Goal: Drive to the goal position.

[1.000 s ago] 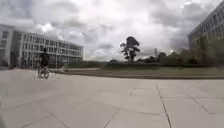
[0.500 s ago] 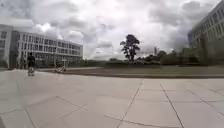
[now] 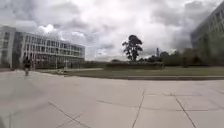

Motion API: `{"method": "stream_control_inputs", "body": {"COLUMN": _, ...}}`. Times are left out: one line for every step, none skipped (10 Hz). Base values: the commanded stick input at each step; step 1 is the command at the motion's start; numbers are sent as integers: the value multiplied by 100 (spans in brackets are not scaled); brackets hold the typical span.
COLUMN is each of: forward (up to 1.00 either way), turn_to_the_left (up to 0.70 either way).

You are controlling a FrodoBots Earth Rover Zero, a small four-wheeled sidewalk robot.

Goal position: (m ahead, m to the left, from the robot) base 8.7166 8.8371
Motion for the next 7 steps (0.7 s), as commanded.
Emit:
{"method": "stream_control_inputs", "body": {"forward": 70, "turn_to_the_left": 35}}
{"method": "stream_control_inputs", "body": {"forward": 70, "turn_to_the_left": 35}}
{"method": "stream_control_inputs", "body": {"forward": 70, "turn_to_the_left": 35}}
{"method": "stream_control_inputs", "body": {"forward": 70, "turn_to_the_left": 35}}
{"method": "stream_control_inputs", "body": {"forward": 70, "turn_to_the_left": 35}}
{"method": "stream_control_inputs", "body": {"forward": 70, "turn_to_the_left": 35}}
{"method": "stream_control_inputs", "body": {"forward": 70, "turn_to_the_left": 35}}
